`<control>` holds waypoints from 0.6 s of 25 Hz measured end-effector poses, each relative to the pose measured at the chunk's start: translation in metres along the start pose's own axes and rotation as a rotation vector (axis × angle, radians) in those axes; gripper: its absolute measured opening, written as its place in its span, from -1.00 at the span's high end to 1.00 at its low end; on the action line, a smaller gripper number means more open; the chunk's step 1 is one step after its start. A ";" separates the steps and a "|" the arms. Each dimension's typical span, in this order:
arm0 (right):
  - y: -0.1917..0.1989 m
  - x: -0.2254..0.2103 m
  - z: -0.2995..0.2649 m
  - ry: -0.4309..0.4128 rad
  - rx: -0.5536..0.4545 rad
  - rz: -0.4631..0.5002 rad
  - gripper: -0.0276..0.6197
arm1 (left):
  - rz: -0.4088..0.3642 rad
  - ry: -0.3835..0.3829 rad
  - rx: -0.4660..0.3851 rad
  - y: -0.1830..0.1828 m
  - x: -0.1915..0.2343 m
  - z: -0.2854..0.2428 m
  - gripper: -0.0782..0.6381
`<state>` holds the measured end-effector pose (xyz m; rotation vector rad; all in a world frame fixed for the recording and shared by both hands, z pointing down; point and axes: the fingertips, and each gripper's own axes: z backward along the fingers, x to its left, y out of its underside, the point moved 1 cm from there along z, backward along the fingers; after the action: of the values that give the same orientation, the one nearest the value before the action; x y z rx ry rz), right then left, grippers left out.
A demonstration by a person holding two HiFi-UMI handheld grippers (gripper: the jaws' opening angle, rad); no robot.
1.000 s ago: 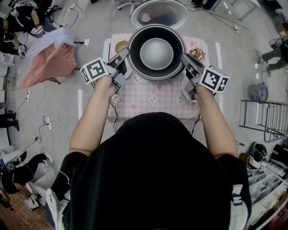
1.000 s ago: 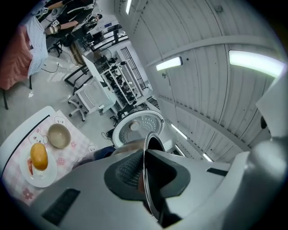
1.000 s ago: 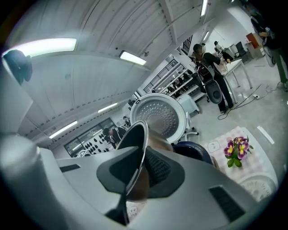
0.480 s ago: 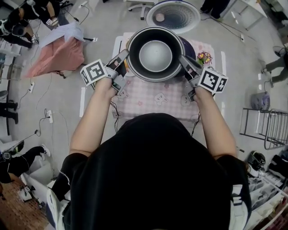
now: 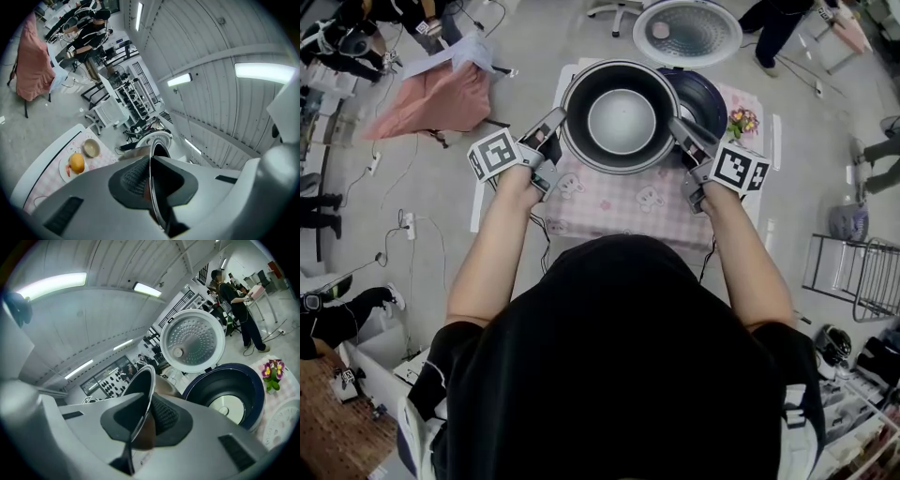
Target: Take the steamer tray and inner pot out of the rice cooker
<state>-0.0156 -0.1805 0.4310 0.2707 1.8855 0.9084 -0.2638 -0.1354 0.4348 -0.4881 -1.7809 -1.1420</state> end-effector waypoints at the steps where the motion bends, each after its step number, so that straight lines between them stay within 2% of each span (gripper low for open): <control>1: 0.005 0.002 -0.003 -0.002 0.006 -0.001 0.74 | 0.004 -0.005 -0.003 0.000 0.003 0.005 0.68; 15: 0.072 0.025 -0.019 -0.017 0.087 -0.030 0.73 | 0.052 -0.067 -0.017 0.018 0.044 0.066 0.68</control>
<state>-0.0585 -0.1254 0.4682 0.3011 1.9111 0.8030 -0.3049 -0.0761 0.4725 -0.5852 -1.8068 -1.1173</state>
